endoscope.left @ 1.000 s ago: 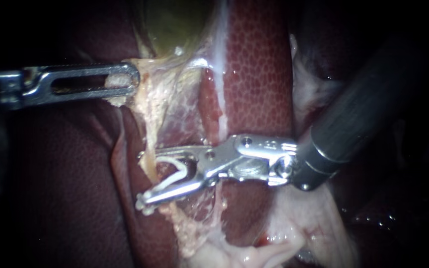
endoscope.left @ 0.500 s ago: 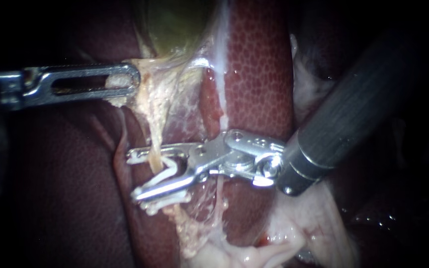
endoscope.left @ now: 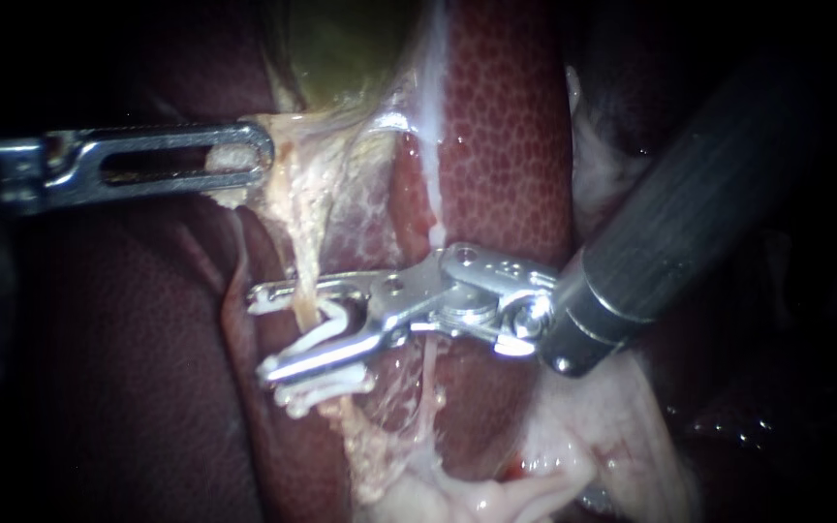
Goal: Clipping third clip left tube
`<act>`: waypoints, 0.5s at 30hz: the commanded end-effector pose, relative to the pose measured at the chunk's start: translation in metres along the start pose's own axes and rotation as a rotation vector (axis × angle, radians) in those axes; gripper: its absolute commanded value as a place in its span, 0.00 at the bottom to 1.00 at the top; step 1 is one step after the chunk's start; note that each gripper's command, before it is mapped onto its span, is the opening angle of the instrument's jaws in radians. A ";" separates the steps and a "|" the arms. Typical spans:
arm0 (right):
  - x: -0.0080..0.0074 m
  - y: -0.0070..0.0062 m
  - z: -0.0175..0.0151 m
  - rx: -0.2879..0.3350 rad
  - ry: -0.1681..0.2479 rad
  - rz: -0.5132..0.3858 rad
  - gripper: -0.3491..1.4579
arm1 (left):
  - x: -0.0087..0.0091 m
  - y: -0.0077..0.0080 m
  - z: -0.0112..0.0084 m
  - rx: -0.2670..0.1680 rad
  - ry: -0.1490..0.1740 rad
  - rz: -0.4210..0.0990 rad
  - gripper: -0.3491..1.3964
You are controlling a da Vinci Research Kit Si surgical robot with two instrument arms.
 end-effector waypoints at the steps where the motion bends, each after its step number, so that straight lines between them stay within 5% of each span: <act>1: -0.0002 -0.0001 -0.0002 0.005 -0.002 -0.003 0.21 | 0.0000 0.0000 0.0000 0.001 0.001 0.000 0.06; 3: -0.0004 0.0000 -0.0009 0.009 -0.003 0.008 0.09 | 0.0000 0.0000 0.0000 0.001 0.001 0.000 0.06; 15: -0.0007 0.0001 -0.0009 0.012 -0.003 0.025 0.05 | 0.0000 -0.0001 0.0000 0.001 0.000 0.000 0.06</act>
